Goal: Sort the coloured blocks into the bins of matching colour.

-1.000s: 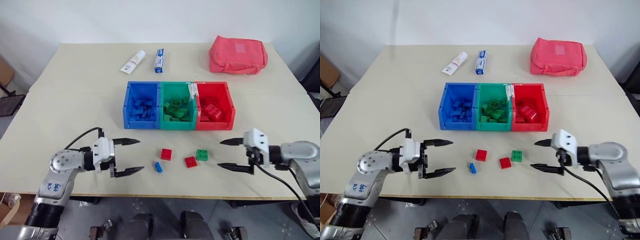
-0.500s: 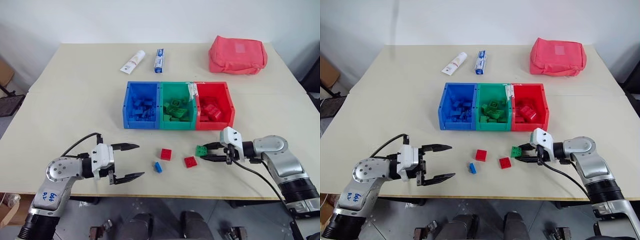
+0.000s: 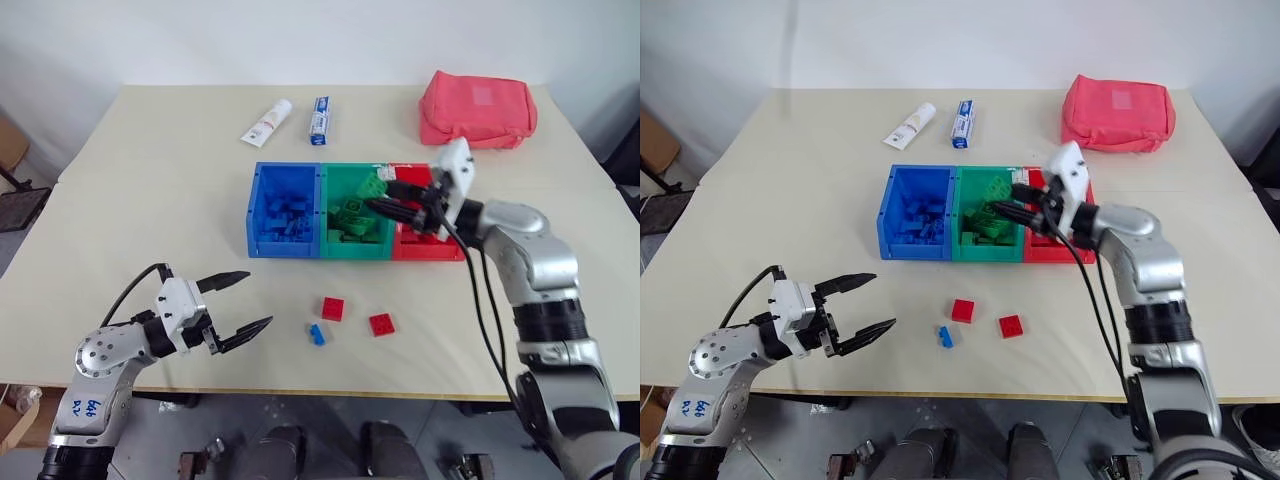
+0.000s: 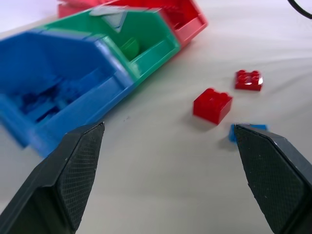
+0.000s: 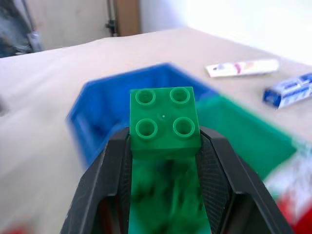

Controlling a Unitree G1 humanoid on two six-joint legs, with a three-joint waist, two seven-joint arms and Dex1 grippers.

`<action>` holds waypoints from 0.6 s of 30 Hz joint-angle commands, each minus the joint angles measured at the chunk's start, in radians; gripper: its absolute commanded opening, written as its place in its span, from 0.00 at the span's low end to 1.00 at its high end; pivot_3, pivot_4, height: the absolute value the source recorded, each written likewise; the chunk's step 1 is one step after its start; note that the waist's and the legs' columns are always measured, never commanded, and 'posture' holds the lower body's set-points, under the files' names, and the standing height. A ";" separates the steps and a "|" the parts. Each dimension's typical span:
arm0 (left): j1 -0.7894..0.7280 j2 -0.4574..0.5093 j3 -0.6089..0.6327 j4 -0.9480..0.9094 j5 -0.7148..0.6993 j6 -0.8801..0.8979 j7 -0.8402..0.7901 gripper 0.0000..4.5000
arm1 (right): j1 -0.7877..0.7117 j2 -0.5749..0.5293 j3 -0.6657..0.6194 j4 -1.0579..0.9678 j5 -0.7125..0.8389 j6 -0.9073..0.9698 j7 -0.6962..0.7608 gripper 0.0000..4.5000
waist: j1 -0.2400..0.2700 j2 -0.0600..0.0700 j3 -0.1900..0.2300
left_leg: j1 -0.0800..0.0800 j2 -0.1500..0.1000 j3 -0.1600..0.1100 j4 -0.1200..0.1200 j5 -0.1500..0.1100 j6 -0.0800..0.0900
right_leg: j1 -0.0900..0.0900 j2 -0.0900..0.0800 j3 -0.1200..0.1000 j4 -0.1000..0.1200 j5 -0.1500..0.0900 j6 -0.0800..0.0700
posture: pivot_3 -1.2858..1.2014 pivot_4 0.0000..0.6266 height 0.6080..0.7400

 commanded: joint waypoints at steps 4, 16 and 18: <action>0.001 -0.018 0.028 -0.035 -0.026 0.001 0.035 1.00 | -0.062 0.017 0.018 0.099 -0.058 -0.027 -0.032 0.71 | -0.003 0.000 0.000 | -0.001 -0.002 0.000 0.000 0.000 0.001 | 0.000 0.000 0.000 0.000 0.000 0.000 | 0.52 0.24 1.00; -0.028 0.036 -0.001 -0.030 -0.035 0.034 -0.048 1.00 | 0.299 -0.246 -0.105 -0.183 0.049 -0.195 0.305 1.00 | 0.002 0.000 0.000 | -0.001 0.000 0.001 0.001 0.000 0.001 | 0.000 0.000 0.000 -0.001 0.000 0.000 | 0.52 0.24 1.00; -0.037 0.057 -0.028 -0.015 -0.016 0.021 -0.087 1.00 | 0.365 -0.303 -0.117 -0.198 0.050 -0.221 0.352 1.00 | 0.001 0.000 0.000 | -0.001 0.000 0.001 0.001 0.000 0.001 | 0.000 0.000 0.000 -0.001 0.000 0.000 | 0.52 0.24 1.00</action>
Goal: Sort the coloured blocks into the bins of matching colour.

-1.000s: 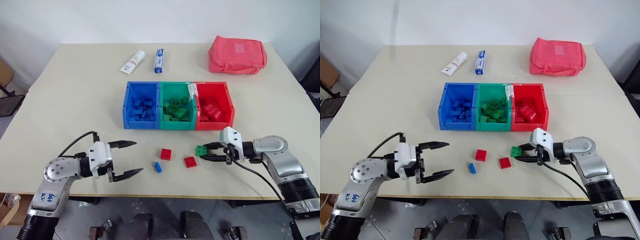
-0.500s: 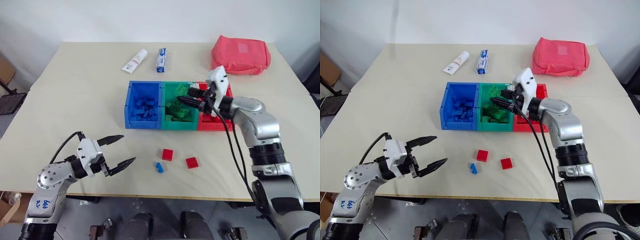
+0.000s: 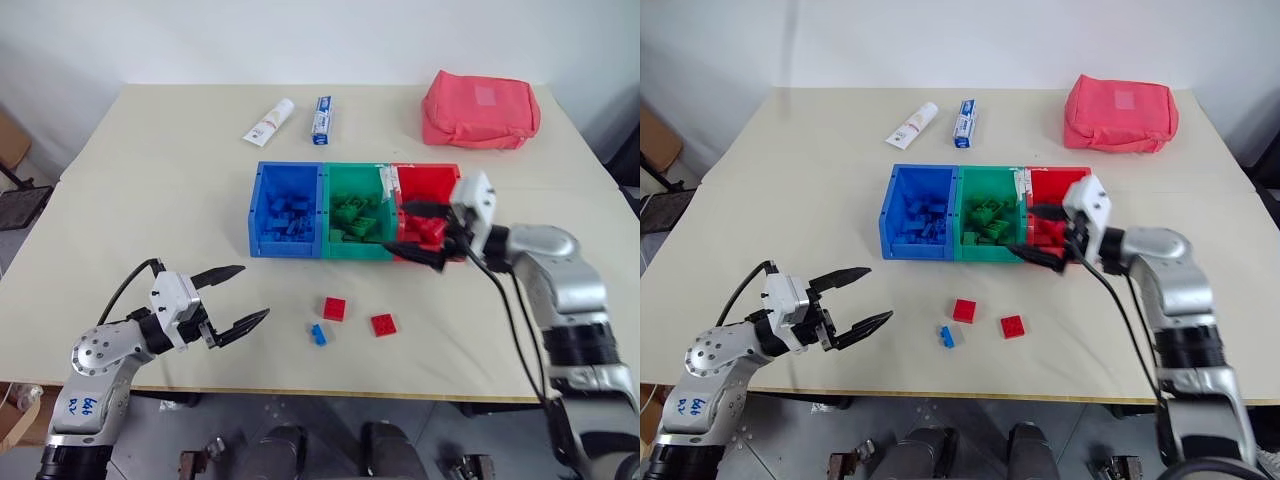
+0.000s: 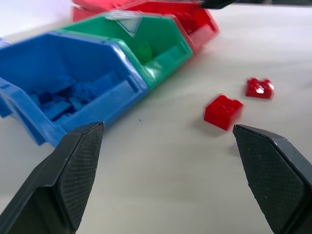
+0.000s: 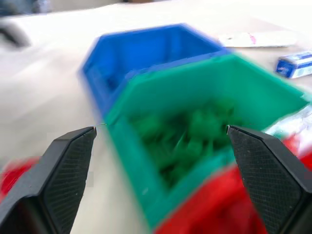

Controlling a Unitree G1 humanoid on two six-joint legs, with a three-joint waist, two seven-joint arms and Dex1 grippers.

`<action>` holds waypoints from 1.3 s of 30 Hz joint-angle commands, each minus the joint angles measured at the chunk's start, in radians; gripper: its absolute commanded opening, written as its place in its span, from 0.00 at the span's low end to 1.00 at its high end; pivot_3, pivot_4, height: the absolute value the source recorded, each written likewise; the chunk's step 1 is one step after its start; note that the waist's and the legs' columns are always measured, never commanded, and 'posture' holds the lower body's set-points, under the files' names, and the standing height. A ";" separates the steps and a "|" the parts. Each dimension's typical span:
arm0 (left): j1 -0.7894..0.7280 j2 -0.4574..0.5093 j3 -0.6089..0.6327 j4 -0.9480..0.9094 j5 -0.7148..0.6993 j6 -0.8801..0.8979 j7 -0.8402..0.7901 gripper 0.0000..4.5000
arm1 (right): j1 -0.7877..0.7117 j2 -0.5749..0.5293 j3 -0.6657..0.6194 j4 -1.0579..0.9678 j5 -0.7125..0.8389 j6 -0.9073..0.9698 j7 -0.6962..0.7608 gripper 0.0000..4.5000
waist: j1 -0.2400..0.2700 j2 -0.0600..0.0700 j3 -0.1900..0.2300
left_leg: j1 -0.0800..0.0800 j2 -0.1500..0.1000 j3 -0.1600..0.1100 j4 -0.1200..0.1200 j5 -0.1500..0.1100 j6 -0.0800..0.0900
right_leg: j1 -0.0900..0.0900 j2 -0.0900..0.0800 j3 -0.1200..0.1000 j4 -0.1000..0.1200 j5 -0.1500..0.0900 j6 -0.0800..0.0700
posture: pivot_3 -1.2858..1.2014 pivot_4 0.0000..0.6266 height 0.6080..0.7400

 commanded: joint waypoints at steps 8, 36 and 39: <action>-0.092 0.045 -0.154 0.054 0.058 -0.088 -0.194 1.00 | 0.271 -0.189 -0.058 0.038 -0.050 -0.301 0.182 1.00 | -0.010 0.000 0.000 | 0.002 0.002 0.003 0.000 0.000 0.000 | 0.002 0.000 0.001 -0.001 0.000 0.000 | 0.52 0.24 1.00; -0.019 0.018 -0.070 -0.042 0.000 -0.029 -0.049 1.00 | 0.083 -0.011 0.241 -0.023 -0.198 -0.204 0.092 0.32 | 0.002 0.000 0.000 | 0.002 0.003 0.003 0.000 0.000 -0.001 | 0.002 0.001 0.000 -0.001 0.000 0.000 | 0.52 0.24 1.00; -0.070 -0.015 -0.060 -0.046 -0.039 0.027 -0.001 1.00 | 0.067 0.032 0.144 -0.042 -0.117 -0.124 0.003 0.32 | 0.004 0.000 0.000 | 0.002 0.002 0.003 0.001 0.000 -0.001 | 0.002 0.001 0.000 0.000 0.000 0.000 | 0.52 0.24 1.00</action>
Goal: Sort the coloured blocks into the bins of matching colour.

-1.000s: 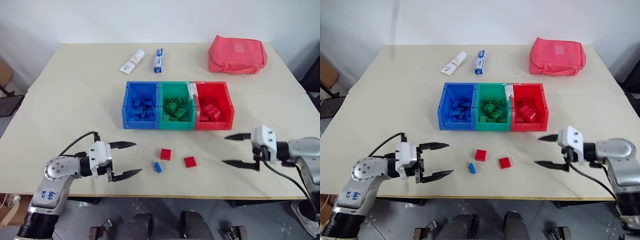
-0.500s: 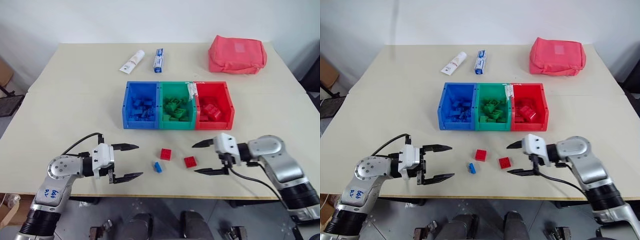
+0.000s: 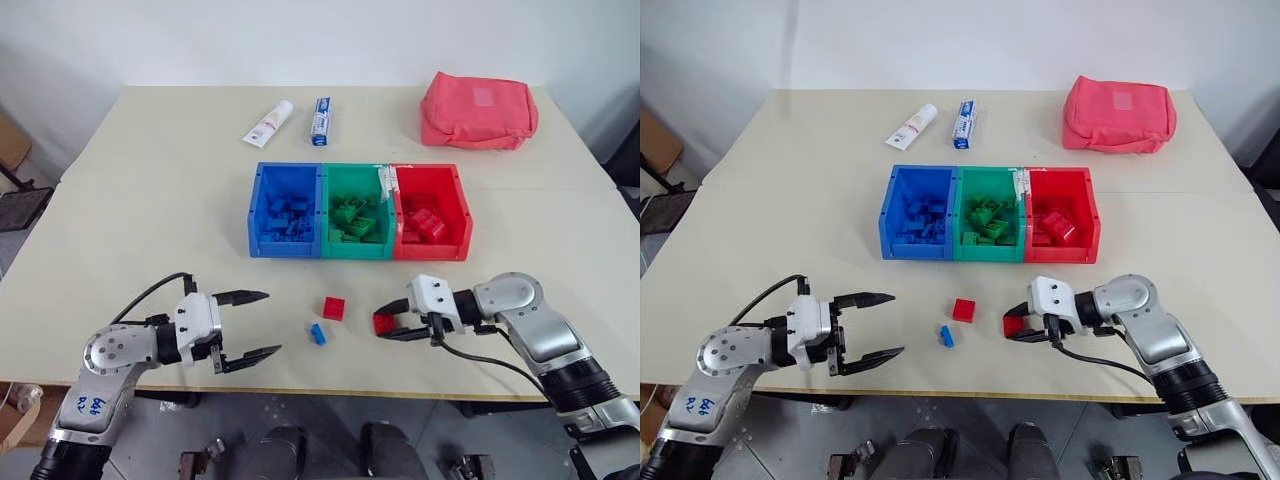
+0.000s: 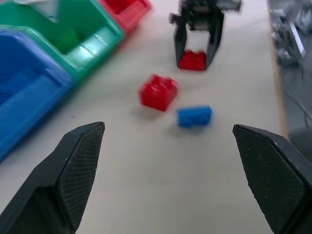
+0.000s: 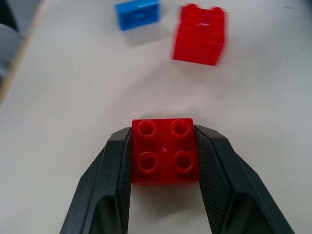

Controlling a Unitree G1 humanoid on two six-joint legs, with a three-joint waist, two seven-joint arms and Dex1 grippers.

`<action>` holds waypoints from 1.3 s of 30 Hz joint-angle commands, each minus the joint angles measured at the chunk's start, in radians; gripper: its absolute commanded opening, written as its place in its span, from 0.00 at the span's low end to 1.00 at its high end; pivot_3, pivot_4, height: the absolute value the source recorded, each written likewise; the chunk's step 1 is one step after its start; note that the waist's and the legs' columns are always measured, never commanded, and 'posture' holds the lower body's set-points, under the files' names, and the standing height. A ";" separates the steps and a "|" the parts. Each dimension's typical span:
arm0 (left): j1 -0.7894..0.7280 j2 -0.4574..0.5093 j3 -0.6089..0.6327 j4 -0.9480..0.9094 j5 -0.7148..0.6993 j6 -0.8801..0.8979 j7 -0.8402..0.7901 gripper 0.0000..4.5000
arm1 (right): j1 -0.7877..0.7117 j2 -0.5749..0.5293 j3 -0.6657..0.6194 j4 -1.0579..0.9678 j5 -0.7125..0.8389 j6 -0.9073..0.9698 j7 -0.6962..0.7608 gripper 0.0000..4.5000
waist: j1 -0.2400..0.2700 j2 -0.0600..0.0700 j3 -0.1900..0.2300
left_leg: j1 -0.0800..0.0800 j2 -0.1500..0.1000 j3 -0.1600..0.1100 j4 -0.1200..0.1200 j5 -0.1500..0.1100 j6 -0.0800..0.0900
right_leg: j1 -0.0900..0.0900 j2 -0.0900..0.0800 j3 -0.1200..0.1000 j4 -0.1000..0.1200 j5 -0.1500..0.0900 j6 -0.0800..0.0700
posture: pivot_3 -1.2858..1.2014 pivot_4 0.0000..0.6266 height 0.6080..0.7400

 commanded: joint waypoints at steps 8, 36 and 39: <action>-0.102 -0.045 0.028 -0.012 -0.049 0.064 0.074 1.00 | -0.226 0.086 -0.316 0.093 0.105 0.155 -0.419 0.32 | -0.009 0.000 0.000 | 0.000 0.001 0.001 -0.001 0.000 -0.001 | -0.002 0.001 0.001 0.001 0.000 0.000 | 0.52 0.24 1.00; -0.012 0.090 0.026 0.056 0.006 -0.049 -0.135 1.00 | 0.092 -0.232 -0.256 0.043 0.128 0.001 0.104 1.00 | -0.015 0.001 0.000 | -0.001 0.001 0.005 -0.001 0.000 0.000 | -0.003 0.000 0.001 0.000 0.000 0.000 | 0.52 0.24 1.00; -0.014 0.086 0.031 0.067 0.018 -0.060 -0.124 1.00 | 0.056 -0.153 -0.205 -0.020 0.152 0.081 0.054 1.00 | -0.024 0.001 0.000 | 0.001 0.005 0.008 -0.001 0.000 0.000 | -0.003 0.001 0.001 0.001 0.001 -0.002 | 0.52 0.24 1.00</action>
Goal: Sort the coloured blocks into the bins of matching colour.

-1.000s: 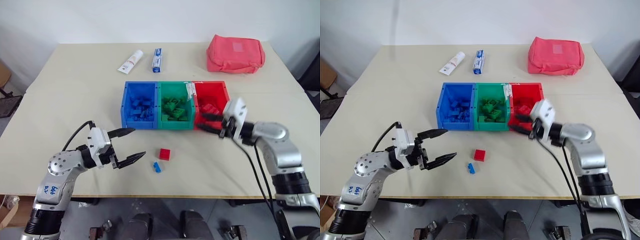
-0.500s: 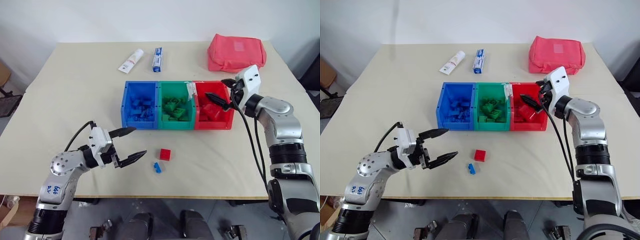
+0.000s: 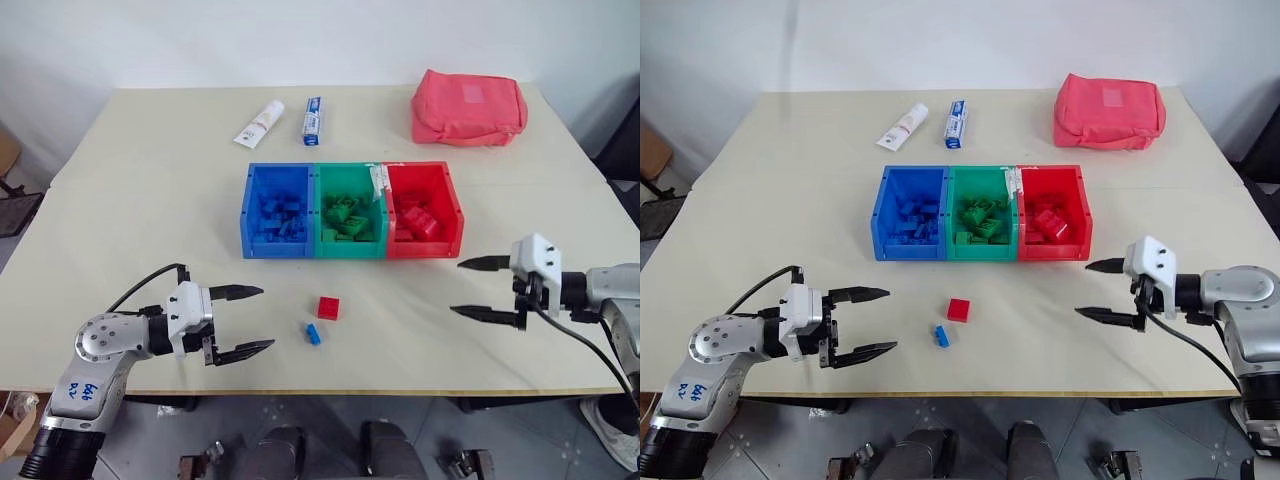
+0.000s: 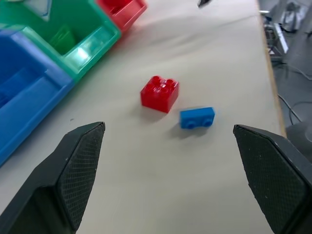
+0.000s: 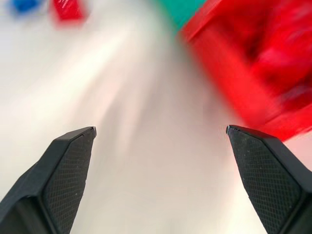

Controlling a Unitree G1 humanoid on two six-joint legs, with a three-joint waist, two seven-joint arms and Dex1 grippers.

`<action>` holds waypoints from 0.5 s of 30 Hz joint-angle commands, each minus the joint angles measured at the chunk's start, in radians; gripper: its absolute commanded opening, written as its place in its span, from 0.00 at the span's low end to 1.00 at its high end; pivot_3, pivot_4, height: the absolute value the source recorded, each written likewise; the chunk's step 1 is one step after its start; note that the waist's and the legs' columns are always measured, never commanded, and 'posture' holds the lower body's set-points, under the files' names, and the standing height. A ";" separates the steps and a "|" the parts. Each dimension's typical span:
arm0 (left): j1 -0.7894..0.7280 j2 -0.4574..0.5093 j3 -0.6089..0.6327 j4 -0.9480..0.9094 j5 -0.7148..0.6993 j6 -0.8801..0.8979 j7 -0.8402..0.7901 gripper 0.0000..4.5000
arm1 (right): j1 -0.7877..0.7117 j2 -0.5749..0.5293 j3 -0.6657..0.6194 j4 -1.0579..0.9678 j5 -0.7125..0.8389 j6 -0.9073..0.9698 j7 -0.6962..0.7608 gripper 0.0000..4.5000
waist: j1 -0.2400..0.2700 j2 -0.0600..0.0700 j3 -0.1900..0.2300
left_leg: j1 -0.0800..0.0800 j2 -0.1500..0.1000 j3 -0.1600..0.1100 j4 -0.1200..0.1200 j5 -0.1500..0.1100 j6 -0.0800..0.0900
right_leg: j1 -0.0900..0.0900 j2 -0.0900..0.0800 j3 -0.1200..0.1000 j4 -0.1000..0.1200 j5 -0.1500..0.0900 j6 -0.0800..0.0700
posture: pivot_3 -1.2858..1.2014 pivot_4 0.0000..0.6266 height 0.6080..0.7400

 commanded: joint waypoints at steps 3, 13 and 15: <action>0.026 -0.002 0.042 -0.007 0.005 -0.025 0.031 1.00 | -0.051 0.129 0.106 -0.191 0.033 0.126 -0.074 1.00 | -0.006 0.000 0.000 | 0.000 0.001 0.000 -0.001 -0.001 -0.001 | -0.001 0.001 0.000 0.000 0.000 0.000 | 0.52 0.24 1.00; 0.093 0.006 0.119 0.001 -0.016 -0.004 0.071 1.00 | -0.178 0.348 0.345 -0.213 -0.088 0.236 -0.218 1.00 | 0.013 0.000 0.000 | -0.002 0.001 0.000 0.000 -0.001 -0.001 | -0.004 0.001 -0.001 0.001 0.000 -0.001 | 0.52 0.24 1.00; 0.104 0.007 0.127 -0.011 -0.020 0.008 0.073 1.00 | -0.193 0.377 0.370 -0.187 -0.104 0.241 -0.233 1.00 | 0.018 0.000 0.000 | -0.003 0.000 -0.001 0.000 -0.001 -0.001 | -0.005 0.000 -0.001 0.001 0.000 -0.001 | 0.52 0.24 1.00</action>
